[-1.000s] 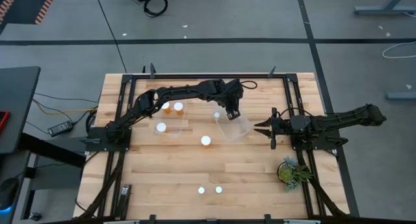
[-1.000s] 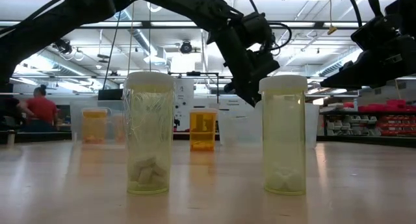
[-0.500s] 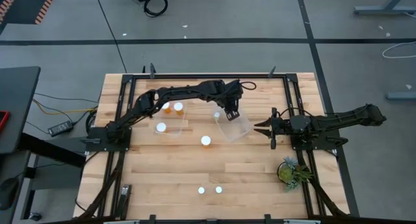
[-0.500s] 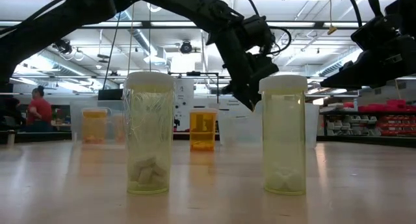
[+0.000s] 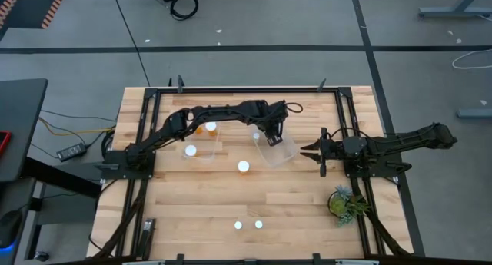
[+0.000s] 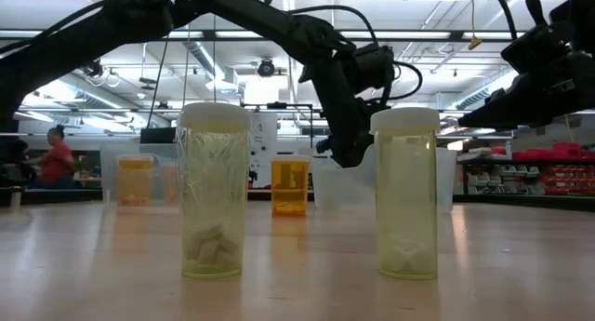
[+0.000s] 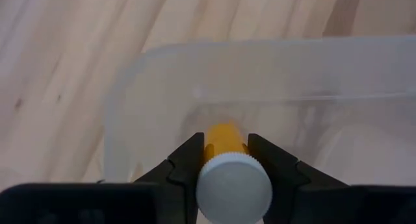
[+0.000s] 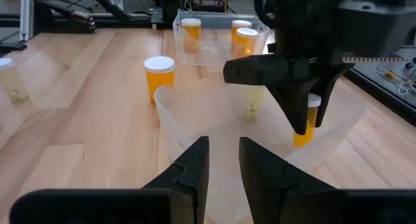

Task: Pick and place medicine bottles into bin by pill shape (circle, oval)
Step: Put the small orange pill bottle into the right transparent bin, then put the small yellow pill bottle into the right transparent bin

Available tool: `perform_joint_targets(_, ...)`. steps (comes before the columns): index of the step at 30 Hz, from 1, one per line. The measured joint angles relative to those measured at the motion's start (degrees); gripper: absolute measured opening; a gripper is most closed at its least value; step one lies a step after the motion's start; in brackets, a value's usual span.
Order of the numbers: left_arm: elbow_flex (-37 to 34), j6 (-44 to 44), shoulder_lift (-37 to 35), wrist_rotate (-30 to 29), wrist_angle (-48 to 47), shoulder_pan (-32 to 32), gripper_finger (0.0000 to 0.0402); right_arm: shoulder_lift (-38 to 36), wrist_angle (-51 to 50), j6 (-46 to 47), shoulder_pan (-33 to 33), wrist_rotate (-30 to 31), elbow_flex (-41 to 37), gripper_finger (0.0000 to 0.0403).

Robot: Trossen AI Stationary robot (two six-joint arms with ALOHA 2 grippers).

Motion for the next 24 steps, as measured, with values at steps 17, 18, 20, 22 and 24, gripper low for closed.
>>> perform_joint_targets(17,0.00,1.40,0.27,0.11,-0.16,-0.09,0.0194,0.13,0.02,0.00,0.02,0.01,0.00,0.0092)
perform_joint_targets(18,0.13,1.77,0.28,0.10,-0.33,-0.06,0.0201,0.13,0.01,0.00,0.01,0.01,0.00,0.0092)
perform_joint_targets(20,0.84,2.31,0.17,0.12,-1.33,-0.06,0.0213,0.13,0.00,0.00,0.02,0.02,0.00,0.0092)
perform_joint_targets(22,1.91,3.13,-0.04,0.12,-1.67,-0.06,0.0220,0.13,0.02,0.00,0.00,0.01,0.00,0.0092)
perform_joint_targets(24,3.98,3.52,-0.14,0.10,-4.23,-0.25,0.0223,0.13,0.02,0.00,0.02,0.02,0.00,0.0092)
